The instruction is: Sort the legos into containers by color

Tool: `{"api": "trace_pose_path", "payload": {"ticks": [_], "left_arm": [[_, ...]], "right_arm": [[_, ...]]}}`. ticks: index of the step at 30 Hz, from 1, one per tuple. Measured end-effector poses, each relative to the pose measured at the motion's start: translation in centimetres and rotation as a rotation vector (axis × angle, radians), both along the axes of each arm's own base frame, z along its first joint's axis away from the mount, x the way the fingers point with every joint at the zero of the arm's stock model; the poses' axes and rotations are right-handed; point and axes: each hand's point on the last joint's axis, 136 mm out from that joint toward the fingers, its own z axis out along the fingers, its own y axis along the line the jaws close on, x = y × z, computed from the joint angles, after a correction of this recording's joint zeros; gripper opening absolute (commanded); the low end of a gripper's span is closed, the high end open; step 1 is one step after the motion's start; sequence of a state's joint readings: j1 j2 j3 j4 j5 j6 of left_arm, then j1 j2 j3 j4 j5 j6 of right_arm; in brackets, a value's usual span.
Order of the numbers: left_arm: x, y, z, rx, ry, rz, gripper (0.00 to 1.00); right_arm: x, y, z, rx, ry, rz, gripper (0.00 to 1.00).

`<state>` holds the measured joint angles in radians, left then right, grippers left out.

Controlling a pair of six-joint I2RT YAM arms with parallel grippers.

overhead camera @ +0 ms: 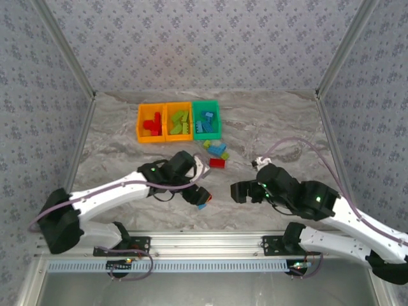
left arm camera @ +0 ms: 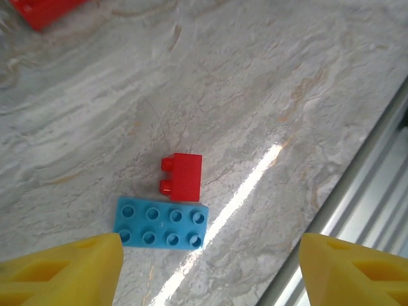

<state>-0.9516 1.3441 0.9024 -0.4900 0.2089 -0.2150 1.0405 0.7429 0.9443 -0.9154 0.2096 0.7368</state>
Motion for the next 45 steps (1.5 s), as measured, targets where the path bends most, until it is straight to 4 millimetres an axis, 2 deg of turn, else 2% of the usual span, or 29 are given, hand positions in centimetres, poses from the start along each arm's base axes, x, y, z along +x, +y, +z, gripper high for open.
{"api": "trace_pose_path", "payload": {"ticks": [3, 6, 14, 17, 20, 27, 32, 34, 37, 40, 42, 45], "left_arm": [[0.4, -0.6, -1.9, 0.063, 0.033, -0.001, 0.72], [0.9, -1.6, -3.3, 0.113, 0.038, -0.009, 0.66], [1.5, -2.1, -7.0, 0.215, 0.053, -0.007, 0.51], [1.5, -2.2, -8.0, 0.235, 0.053, -0.003, 0.42], [1.5, -2.6, -8.2, 0.228, 0.047, -0.003, 0.38], [1.8, -3.5, -8.5, 0.207, 0.031, 0.001, 0.17], [2.8, -3.2, -8.1, 0.208, -0.006, 0.035, 0.11], [3.7, -2.9, -6.9, 0.189, -0.027, 0.066, 0.10], [7.3, -1.5, -3.6, 0.125, -0.081, 0.171, 0.10], [13.5, 1.8, 0.9, 0.053, -0.164, 0.349, 0.10], [18.2, 5.3, 3.8, 0.020, -0.225, 0.485, 0.10], [23.9, 10.9, 6.7, 0.008, -0.295, 0.659, 0.10]], "right_arm": [[-0.4, -0.8, -0.1, 0.013, 0.001, -0.020, 1.00], [-0.5, -1.3, -0.4, 0.002, 0.005, -0.037, 1.00], [0.3, -1.1, -0.6, -0.018, -0.010, -0.059, 1.00], [0.5, -0.8, -0.7, -0.025, -0.011, -0.062, 1.00], [0.6, -0.5, -0.8, -0.022, -0.012, -0.061, 1.00], [0.5, -0.3, -1.6, -0.035, 0.005, -0.053, 1.00], [0.4, 0.1, -1.5, -0.017, 0.011, -0.039, 1.00], [0.3, 0.3, -1.4, -0.011, 0.011, -0.033, 1.00], [0.2, 0.6, -1.3, -0.001, 0.009, -0.024, 1.00], [0.2, 0.8, -1.1, 0.010, 0.003, -0.020, 1.00], [0.3, 1.0, -1.0, 0.017, -0.001, -0.018, 1.00], [0.4, 1.3, -1.2, 0.030, -0.003, -0.013, 1.00]]}}
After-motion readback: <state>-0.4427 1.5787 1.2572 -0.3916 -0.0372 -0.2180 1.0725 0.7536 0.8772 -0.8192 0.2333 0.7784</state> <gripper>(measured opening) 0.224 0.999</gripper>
